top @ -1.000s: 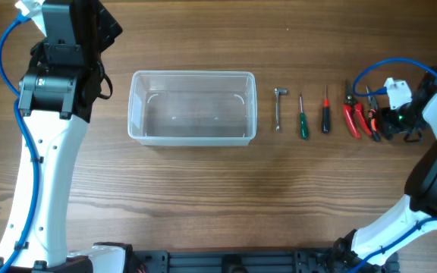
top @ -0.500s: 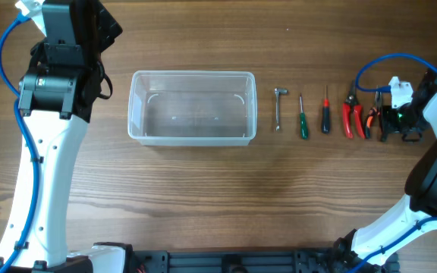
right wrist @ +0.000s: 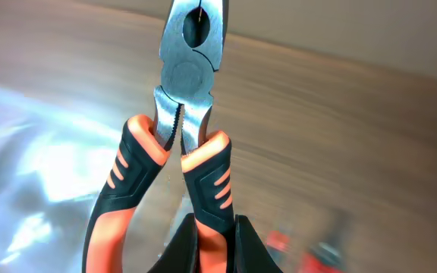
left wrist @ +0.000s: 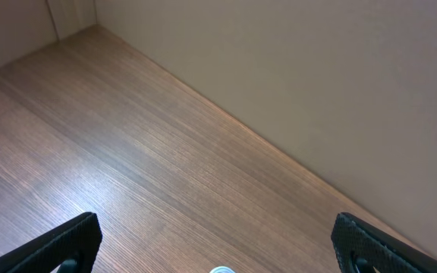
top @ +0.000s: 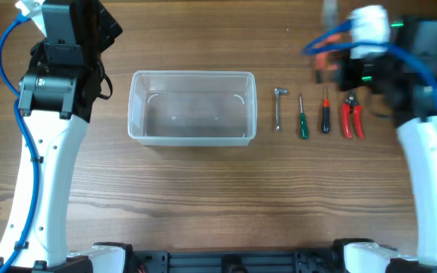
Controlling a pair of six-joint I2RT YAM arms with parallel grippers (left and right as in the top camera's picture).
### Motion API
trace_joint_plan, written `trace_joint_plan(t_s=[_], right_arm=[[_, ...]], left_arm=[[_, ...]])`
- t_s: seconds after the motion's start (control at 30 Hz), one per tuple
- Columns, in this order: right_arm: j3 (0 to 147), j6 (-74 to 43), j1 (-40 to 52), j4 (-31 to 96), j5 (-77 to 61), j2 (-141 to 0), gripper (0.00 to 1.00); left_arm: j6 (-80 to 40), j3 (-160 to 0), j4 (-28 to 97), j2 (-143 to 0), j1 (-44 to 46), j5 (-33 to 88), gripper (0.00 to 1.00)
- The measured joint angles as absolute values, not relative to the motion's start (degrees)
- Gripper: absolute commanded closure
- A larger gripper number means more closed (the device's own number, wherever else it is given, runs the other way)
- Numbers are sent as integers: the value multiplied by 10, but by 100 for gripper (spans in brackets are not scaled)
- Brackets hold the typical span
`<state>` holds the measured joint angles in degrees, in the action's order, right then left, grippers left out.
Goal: Pack container
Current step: 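Grasp the orange-black pliers by the handles with the right gripper, then carry the pliers into the container and open the right gripper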
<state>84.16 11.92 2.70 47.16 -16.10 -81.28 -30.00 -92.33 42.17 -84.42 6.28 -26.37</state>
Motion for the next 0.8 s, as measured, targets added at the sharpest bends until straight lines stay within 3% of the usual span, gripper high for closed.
trace_joint_plan(t_s=[0.07, 0.37, 0.63, 0.8], right_arm=[[841, 114, 125, 468, -169, -835, 96], [841, 107, 314, 351, -168, -1014, 96], [839, 168, 359, 276, -169, -1100, 96], [839, 234, 359, 225, -169, -1131, 96]], left_arm=[[-300, -923, 422, -844, 63, -264, 0], [-300, -923, 416, -844, 63, -263, 0], [-279, -923, 439, -844, 34, -289, 0], [-294, -923, 473, -844, -125, -269, 0]])
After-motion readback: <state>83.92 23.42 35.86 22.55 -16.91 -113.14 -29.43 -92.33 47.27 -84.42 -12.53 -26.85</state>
